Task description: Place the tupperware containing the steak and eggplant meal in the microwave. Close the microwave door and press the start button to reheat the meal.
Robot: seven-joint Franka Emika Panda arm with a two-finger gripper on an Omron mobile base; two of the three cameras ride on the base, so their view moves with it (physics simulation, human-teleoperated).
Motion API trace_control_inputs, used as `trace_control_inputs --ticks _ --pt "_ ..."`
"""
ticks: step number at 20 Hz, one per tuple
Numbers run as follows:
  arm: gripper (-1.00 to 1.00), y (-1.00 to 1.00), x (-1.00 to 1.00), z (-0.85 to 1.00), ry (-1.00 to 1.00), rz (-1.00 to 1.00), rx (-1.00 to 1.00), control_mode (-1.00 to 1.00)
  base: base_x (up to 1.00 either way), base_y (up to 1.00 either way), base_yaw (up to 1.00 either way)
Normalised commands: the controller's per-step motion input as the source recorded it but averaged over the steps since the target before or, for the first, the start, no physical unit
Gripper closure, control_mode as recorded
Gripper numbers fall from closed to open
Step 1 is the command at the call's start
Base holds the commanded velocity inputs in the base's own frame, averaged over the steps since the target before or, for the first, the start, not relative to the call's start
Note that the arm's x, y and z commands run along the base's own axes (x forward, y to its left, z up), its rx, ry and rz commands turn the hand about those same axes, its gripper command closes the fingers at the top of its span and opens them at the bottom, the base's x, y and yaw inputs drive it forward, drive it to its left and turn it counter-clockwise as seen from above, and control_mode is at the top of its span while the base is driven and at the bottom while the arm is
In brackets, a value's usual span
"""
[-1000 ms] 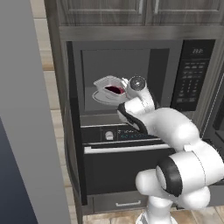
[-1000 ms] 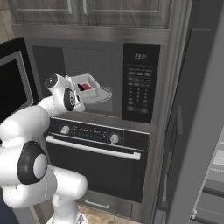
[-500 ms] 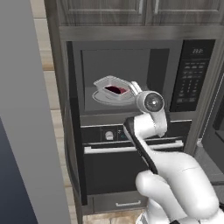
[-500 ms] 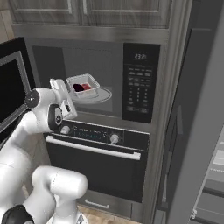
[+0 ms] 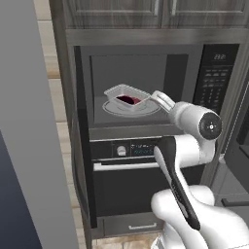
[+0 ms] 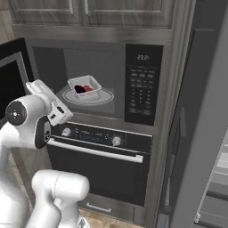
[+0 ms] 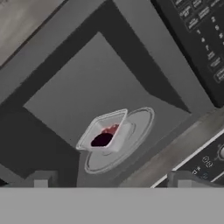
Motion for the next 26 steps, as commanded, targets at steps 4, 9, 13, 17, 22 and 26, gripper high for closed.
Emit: trace_control_inputs --ticks 4,9,13,17,22,26 --pt "-1.00 0.36 -1.00 0.64 0.10 0.20 -0.51 -1.00 0.00 0.00 0.00" --pt "-1.00 0.30 -0.86 0.39 0.16 0.07 -0.54 -1.00 0.00 0.00 0.00" --pt "-1.00 0.12 -0.71 0.27 0.17 0.00 -0.53 -1.00 0.00 0.00 0.00" --pt "-1.00 0.07 -0.71 0.02 0.02 0.00 -0.46 -1.00 0.00 0.00 0.00" --pt "-1.00 0.16 -0.50 -0.53 -0.22 0.00 -0.29 -1.00 0.00 0.00 0.00" --pt "-1.00 0.29 -0.57 -0.16 -0.08 0.00 -0.22 -1.00 0.00 0.00 0.00"
